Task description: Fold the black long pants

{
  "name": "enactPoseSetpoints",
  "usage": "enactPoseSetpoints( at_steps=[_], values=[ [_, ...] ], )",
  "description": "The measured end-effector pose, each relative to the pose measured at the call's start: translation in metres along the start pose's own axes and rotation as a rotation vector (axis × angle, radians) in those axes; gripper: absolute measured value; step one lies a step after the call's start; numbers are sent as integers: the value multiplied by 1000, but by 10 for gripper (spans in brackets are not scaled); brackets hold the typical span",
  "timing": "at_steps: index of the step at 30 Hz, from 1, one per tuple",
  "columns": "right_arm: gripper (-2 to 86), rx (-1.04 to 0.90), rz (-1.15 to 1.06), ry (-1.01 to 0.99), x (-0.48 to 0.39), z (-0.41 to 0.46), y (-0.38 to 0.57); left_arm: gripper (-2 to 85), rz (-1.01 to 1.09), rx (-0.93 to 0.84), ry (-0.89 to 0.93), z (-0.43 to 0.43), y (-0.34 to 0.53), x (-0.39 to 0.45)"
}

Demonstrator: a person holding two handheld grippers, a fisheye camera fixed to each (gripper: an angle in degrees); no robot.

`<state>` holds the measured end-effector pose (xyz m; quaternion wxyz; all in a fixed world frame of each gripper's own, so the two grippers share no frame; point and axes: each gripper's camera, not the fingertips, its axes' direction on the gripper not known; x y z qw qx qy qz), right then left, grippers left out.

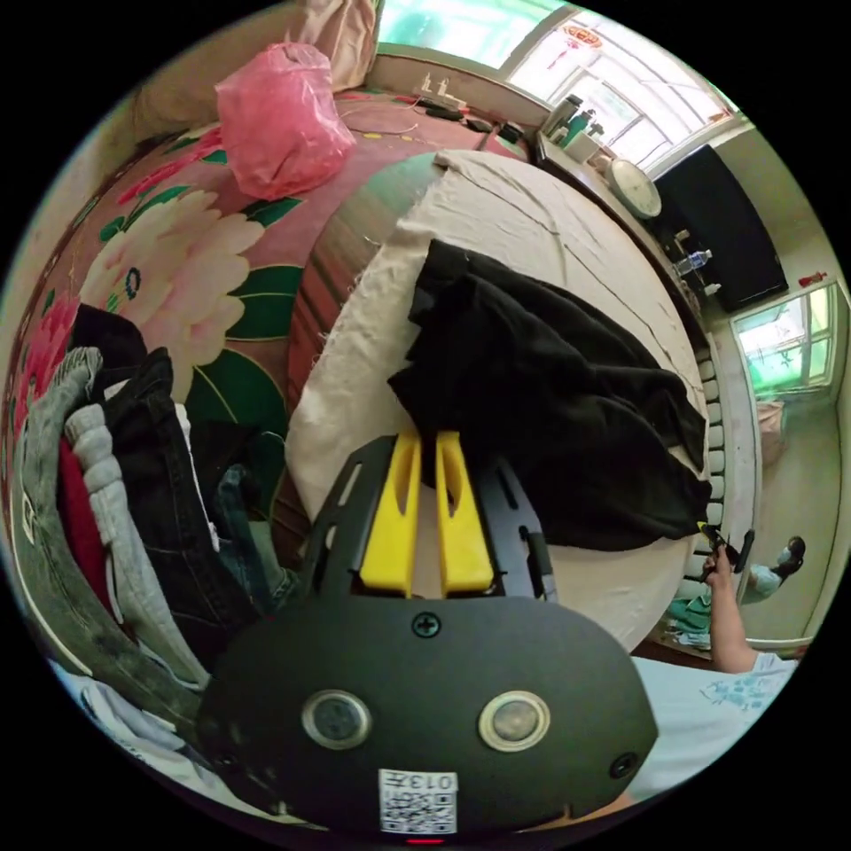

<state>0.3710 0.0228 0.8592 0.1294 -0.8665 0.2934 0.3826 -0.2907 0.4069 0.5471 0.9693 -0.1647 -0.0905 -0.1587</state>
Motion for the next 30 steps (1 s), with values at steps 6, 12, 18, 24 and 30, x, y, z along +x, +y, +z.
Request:
enactPoseSetpoints(
  at_steps=[6,12,18,24,30],
  values=[
    [25,117,-135,-100,2,-109,-28,9,217,90,-9,-81,-29,43],
    [27,95,-64,-238,77,-170,22,8,420,118,-12,-162,25,49],
    [38,-147,96,-215,139,-71,96,12,262,-60,53,-106,95,-9],
    [69,-294,98,69,142,-14,143,39,182,-201,51,-74,129,-17],
    [75,-88,79,242,122,-52,141,57,325,-87,-90,-95,119,38]
  ],
)
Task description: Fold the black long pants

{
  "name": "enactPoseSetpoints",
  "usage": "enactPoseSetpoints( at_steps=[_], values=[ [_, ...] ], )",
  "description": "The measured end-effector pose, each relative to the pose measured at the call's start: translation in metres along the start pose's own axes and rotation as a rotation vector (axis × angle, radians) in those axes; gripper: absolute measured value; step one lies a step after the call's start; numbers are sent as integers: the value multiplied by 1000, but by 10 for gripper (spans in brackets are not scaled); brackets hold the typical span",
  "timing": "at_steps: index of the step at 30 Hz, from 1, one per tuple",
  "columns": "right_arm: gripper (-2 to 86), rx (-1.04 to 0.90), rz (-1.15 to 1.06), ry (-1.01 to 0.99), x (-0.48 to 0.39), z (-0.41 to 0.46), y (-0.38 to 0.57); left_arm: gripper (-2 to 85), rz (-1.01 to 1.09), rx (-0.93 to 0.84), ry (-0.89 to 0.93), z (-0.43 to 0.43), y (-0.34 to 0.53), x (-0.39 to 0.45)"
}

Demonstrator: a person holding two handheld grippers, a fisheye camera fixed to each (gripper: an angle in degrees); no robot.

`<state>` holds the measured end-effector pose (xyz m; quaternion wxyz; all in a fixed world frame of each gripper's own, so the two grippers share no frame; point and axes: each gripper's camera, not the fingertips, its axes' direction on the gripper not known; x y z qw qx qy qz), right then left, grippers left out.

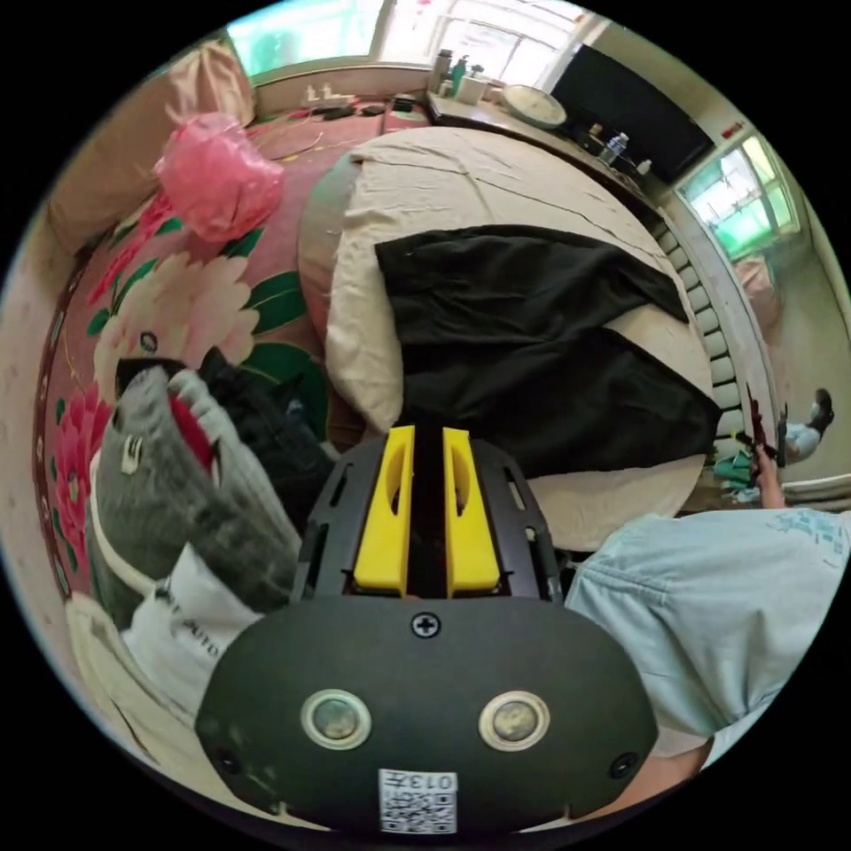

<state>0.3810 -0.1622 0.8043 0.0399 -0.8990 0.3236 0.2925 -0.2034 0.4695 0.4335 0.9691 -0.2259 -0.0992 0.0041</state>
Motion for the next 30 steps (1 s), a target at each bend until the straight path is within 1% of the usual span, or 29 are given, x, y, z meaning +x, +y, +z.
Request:
enactPoseSetpoints(
  at_steps=[2,4,6,9,11,12,14,15,17,20,23,26,28,30],
  values=[
    [71,74,-70,-36,-26,-9,-3,57,95,1,7,22,-24,35],
    [65,97,-169,-79,-60,-8,-7,52,177,-15,43,47,-43,67],
    [55,110,-294,-142,-106,3,-8,33,250,-46,-5,73,-59,97],
    [43,78,-379,-167,-149,32,-9,13,323,-113,-136,113,-75,124],
    [31,34,-404,-145,-165,55,-12,5,310,-207,-242,143,-77,116],
    [27,-10,-412,-111,-171,72,-15,4,300,-220,-255,148,-76,111],
    [24,-60,-412,-52,-173,91,-19,5,194,-178,-167,140,-72,83],
    [26,-27,-397,-41,-171,89,-21,6,154,-166,-160,136,-70,75],
    [42,55,-381,-56,-165,76,-23,21,25,-51,-190,106,-59,52],
    [72,153,-396,-80,-166,62,-37,69,-14,119,-150,75,-55,37],
    [77,212,-416,-102,-177,61,-66,98,-35,152,-143,74,-76,33],
    [77,228,-384,-140,-186,65,-109,131,-54,173,-123,85,-106,32],
    [78,239,-358,-131,-188,71,-135,134,-63,126,-104,102,-128,31],
    [82,231,-306,-127,-182,84,-167,113,-52,68,-109,121,-146,33]
  ],
)
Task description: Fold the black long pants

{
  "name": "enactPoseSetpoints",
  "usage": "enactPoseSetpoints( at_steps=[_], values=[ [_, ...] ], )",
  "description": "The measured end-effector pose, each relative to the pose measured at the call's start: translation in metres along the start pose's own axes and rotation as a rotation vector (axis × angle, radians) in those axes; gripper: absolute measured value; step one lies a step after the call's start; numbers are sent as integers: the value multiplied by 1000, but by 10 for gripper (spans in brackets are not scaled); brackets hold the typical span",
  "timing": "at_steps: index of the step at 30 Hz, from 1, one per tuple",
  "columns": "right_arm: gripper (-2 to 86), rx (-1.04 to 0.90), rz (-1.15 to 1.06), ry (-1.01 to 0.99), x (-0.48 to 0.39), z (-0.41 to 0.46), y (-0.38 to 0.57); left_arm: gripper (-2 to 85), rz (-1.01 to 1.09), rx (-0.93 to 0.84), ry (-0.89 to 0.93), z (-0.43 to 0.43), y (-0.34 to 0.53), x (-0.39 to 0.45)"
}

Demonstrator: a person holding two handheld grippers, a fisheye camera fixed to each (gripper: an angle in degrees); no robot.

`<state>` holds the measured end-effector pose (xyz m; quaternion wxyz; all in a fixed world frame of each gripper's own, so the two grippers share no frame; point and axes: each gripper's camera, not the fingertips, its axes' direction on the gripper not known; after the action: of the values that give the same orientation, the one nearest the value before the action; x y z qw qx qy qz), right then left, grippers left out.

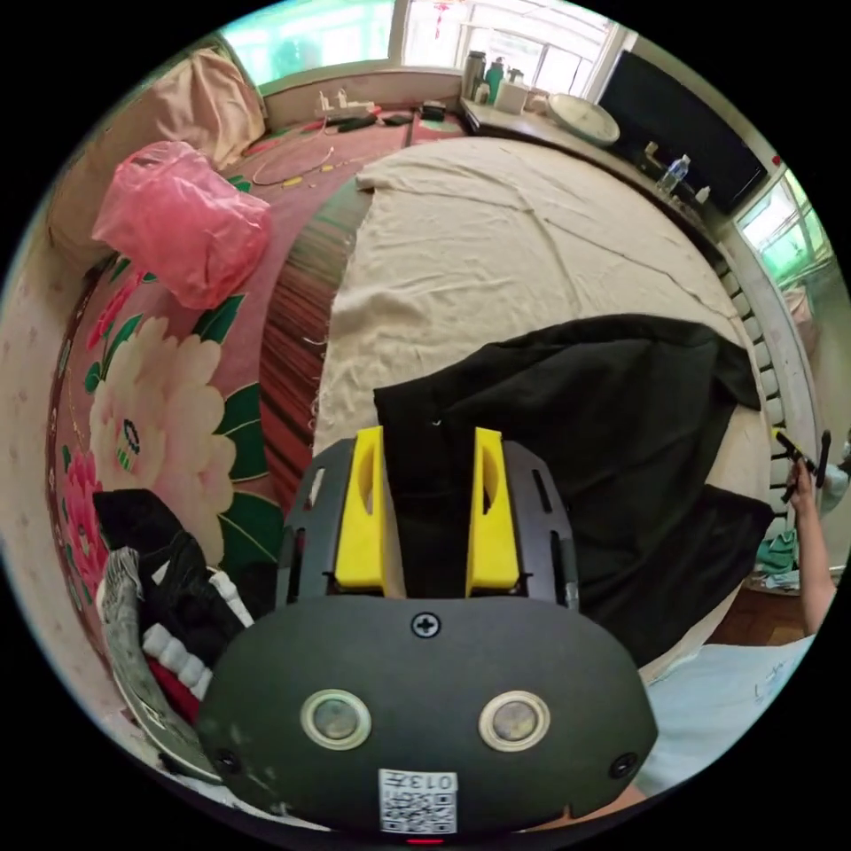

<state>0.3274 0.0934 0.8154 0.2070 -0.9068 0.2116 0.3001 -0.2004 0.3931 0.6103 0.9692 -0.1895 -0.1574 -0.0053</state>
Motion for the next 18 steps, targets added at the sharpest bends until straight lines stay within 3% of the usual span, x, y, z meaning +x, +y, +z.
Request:
enactPoseSetpoints(
  at_steps=[2,6,9,13,18],
  values=[
    [87,-14,60,-12,20,13,-14,54,41,-106,-50,22,-15,10],
    [107,-16,155,-10,66,32,-33,24,61,-9,-115,-3,-24,16],
    [124,-11,143,-9,84,44,-43,19,-9,80,-58,-27,-28,-12],
    [122,-29,64,-19,78,69,-56,18,-103,57,20,-23,-38,-44],
    [27,-127,-53,66,48,113,-75,18,-126,43,-5,-11,-37,-42]
  ],
)
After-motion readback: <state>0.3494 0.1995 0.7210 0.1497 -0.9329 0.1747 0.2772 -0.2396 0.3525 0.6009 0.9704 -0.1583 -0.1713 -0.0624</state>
